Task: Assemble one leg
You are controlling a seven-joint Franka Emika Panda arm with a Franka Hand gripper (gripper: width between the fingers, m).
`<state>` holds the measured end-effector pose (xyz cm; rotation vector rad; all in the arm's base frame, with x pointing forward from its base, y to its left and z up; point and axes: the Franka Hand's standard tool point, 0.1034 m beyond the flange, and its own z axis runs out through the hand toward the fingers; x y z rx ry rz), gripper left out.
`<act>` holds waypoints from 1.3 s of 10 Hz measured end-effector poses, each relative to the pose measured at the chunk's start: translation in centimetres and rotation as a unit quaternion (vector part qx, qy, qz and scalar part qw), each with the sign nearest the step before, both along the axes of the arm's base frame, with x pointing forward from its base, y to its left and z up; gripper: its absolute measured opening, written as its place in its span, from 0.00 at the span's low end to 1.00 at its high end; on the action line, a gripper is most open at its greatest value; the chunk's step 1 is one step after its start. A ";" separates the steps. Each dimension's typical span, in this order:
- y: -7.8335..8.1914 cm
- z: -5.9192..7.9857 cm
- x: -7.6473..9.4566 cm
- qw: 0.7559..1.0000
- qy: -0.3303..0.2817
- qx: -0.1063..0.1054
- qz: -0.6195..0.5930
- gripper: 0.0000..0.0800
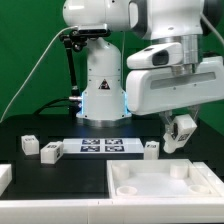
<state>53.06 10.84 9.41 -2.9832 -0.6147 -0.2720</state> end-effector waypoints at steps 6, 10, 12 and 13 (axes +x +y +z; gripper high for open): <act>-1.4 2.3 6.9 0.992 -0.121 0.016 -0.019 0.36; 1.2 1.5 7.2 0.992 -0.109 0.038 -0.056 0.36; 0.9 1.3 9.6 0.980 -0.183 0.045 -0.059 0.36; 0.4 0.7 9.9 0.970 -0.228 0.046 -0.063 0.36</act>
Offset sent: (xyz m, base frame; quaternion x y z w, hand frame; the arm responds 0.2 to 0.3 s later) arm 0.0695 0.0135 0.0332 0.0574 0.1267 0.0450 0.9893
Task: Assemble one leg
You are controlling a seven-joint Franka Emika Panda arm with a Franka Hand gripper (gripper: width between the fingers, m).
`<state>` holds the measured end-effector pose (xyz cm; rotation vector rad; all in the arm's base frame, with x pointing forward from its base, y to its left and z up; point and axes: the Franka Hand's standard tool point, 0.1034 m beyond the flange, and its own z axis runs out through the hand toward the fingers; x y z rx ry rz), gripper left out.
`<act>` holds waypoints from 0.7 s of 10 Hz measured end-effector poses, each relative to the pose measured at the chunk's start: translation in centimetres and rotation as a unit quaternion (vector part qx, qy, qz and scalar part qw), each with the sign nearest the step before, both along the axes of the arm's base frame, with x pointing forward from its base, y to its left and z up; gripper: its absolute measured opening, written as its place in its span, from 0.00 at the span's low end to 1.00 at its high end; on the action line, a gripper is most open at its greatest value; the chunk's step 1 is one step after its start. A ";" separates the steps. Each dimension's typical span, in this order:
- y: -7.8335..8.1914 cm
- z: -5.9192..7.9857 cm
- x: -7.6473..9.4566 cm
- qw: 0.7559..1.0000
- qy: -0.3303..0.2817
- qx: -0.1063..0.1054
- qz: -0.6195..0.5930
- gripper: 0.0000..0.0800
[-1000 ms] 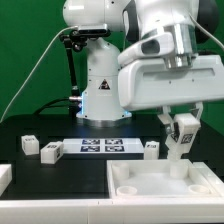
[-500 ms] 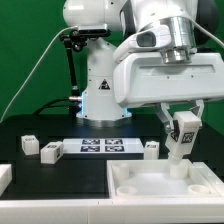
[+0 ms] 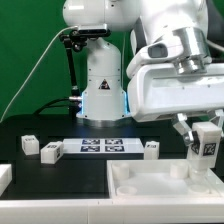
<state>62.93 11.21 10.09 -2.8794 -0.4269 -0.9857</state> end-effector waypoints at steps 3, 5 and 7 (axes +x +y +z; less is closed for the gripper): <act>-0.2 -1.1 -0.1 1.000 0.008 -0.004 0.003 0.36; 0.3 -1.2 -0.2 1.000 0.009 -0.003 0.006 0.36; 0.7 -1.6 -0.5 1.000 0.015 -0.003 0.009 0.36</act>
Offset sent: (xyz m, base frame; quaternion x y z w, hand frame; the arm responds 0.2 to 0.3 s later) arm 0.0001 -0.0002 0.0001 -0.0019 0.0007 0.0045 1.0000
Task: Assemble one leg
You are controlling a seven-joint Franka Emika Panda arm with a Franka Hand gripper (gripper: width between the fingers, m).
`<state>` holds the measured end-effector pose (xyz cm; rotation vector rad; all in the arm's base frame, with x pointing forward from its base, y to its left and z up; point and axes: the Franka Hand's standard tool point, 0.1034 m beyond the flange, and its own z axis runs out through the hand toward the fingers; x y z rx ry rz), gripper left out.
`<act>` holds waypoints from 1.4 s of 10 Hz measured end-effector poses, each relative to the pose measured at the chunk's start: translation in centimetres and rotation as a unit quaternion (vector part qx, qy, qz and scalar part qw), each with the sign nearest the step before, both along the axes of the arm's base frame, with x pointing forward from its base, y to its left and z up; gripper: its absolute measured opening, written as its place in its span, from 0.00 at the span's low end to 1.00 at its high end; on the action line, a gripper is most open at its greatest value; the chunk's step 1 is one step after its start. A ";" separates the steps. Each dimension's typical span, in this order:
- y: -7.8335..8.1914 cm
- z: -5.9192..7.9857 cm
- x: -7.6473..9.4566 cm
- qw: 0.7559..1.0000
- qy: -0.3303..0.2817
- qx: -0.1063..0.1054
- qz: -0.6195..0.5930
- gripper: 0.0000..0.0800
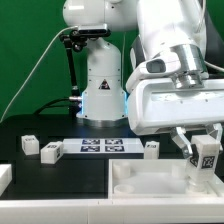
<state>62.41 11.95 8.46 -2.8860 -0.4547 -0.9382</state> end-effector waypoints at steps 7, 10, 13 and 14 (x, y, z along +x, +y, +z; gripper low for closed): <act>0.4 -0.9 -0.6 1.000 0.009 -0.001 0.005 0.36; 0.4 -0.9 -0.7 1.000 0.009 -0.001 0.005 0.74; 0.4 -0.9 -0.7 1.000 0.009 -0.001 0.005 0.81; 0.4 -0.9 -0.7 1.000 0.009 -0.001 0.005 0.81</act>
Offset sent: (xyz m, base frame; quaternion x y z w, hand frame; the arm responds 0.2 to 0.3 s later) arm -0.0104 0.0015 -0.0188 -0.0113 0.0310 -0.0036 0.9994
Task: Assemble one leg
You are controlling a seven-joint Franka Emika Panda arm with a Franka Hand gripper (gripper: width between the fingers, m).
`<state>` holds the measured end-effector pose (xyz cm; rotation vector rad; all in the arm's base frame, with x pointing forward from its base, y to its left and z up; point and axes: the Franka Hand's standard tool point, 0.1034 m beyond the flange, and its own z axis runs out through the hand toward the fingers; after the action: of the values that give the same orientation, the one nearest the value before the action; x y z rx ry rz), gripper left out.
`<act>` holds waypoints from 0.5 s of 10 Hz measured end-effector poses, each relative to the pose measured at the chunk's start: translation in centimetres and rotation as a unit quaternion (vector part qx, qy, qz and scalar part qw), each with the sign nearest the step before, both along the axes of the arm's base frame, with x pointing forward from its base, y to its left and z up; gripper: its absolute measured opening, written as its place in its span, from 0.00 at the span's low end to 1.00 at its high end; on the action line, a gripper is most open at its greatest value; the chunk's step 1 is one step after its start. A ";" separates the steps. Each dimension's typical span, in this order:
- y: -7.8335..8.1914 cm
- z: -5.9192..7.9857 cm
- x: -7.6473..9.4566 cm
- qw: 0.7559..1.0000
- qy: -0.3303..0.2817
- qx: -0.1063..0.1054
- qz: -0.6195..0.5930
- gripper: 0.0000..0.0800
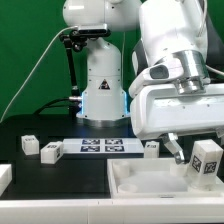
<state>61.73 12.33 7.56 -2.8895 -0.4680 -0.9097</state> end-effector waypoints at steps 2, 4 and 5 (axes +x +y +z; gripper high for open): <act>0.1 1.1 0.0 1.000 0.020 -0.003 0.006 0.81; -0.3 3.0 0.7 0.999 0.029 -0.008 0.013 0.81; 0.2 2.5 0.4 0.999 0.045 -0.008 0.016 0.81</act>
Offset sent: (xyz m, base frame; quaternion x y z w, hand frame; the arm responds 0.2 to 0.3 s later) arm 0.0152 -0.0100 0.0368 0.0070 -0.0479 -0.0433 0.9979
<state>62.14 12.49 10.05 -2.9133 -0.5139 -0.7706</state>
